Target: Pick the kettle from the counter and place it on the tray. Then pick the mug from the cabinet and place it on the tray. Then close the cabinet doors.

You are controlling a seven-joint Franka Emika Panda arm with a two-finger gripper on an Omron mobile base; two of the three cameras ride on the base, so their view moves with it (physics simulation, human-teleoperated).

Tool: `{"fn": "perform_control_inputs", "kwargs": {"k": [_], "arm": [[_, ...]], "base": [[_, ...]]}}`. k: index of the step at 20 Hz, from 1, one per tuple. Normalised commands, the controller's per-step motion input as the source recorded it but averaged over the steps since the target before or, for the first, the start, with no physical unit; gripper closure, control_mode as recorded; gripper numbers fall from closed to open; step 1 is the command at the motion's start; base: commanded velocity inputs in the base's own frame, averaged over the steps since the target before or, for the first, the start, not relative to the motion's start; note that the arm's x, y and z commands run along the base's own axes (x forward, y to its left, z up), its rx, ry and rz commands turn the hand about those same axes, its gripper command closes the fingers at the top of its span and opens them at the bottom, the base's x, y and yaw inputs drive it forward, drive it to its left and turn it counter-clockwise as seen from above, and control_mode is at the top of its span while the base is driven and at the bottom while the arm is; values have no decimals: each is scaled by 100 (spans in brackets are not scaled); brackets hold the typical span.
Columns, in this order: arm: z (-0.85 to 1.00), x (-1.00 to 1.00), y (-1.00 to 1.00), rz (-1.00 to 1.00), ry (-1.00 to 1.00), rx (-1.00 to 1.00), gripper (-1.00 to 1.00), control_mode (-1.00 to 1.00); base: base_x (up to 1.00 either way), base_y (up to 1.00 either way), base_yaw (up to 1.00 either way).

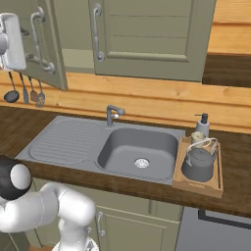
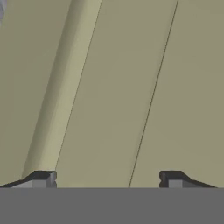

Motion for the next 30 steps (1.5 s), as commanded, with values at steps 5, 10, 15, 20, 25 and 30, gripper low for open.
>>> {"fn": "perform_control_inputs", "kwargs": {"k": [5,10,15,20,25,30], "arm": [[0,77,-61,17,5,3,-100,-100],[0,77,-54,13,4,2,-100,-100],[-3,87,-38,8,8,0,-100,-100],[-8,95,-29,5,9,0,-100,-100],[-14,76,-27,4,4,0,-100,-100],[-57,6,-24,2,0,0,-100,-100]], "base": [[0,0,0],[0,0,0],[0,0,0],[0,0,0],[0,0,0],[0,0,0]]}}
